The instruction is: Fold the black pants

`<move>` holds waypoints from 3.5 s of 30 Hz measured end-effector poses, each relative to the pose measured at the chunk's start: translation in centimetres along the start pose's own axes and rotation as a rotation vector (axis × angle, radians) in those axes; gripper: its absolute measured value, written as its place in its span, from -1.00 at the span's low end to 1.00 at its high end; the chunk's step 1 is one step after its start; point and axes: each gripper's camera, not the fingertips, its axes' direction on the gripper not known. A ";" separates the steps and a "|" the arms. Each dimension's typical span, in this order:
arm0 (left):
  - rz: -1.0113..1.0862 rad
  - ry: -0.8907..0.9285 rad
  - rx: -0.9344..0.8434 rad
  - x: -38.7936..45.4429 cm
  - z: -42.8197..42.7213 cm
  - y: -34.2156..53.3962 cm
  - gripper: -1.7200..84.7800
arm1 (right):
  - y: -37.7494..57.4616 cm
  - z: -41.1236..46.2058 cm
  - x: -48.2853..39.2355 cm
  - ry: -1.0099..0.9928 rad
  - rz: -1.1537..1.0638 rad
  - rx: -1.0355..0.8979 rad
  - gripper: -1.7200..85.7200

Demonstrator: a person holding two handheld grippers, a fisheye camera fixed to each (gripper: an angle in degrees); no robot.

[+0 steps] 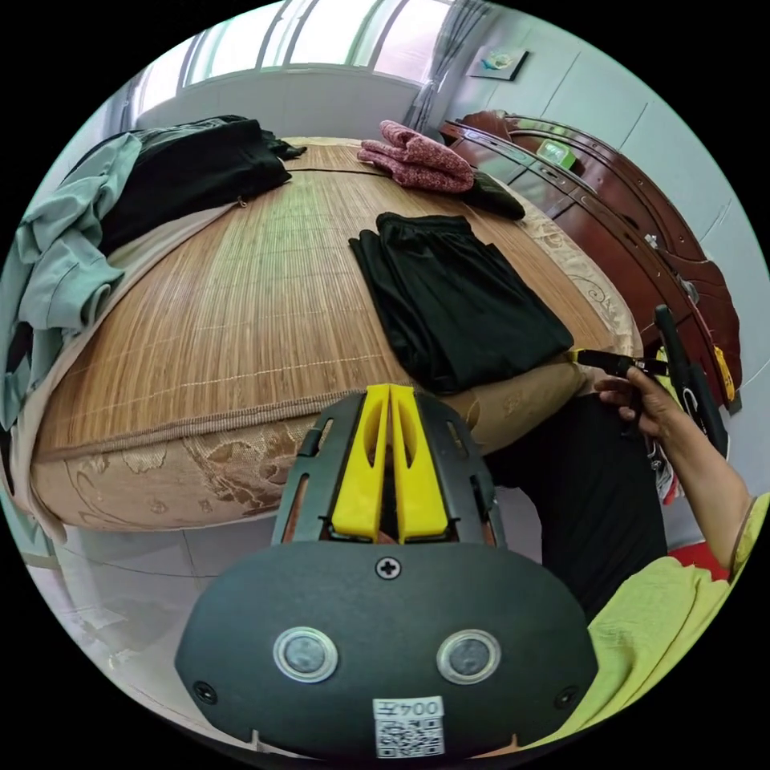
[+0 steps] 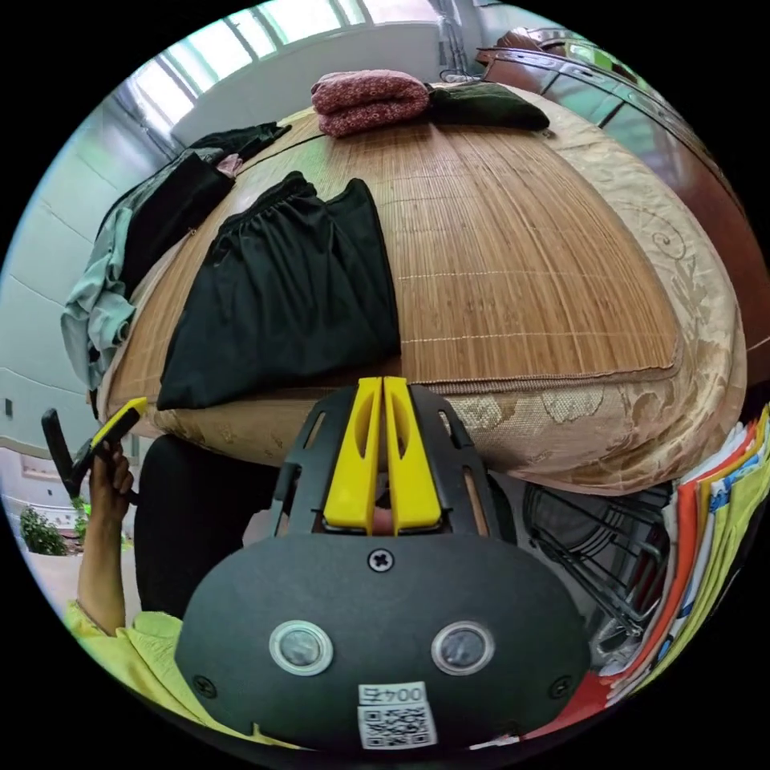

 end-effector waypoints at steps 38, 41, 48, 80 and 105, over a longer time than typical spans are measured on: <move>0.652 0.064 -0.091 5.3 9.5 3.4 -0.86 | 6.0 -4.5 -9.8 -0.035 -0.288 0.085 -0.69; 0.636 0.101 -0.082 4.6 9.2 3.2 -0.91 | 6.0 -4.8 -9.4 -0.024 -0.274 0.096 -0.71; 0.642 0.106 -0.125 3.2 9.1 3.8 -0.93 | 5.7 -5.7 -8.1 -0.036 -0.241 0.114 -0.75; 0.617 -0.072 -0.197 4.2 12.3 0.0 -0.94 | 2.9 -10.4 -1.4 -0.140 -0.153 0.134 -0.80; 0.470 -0.065 -0.076 12.4 14.1 -5.9 -0.96 | 5.4 -19.9 1.6 -0.214 -0.336 0.331 -0.73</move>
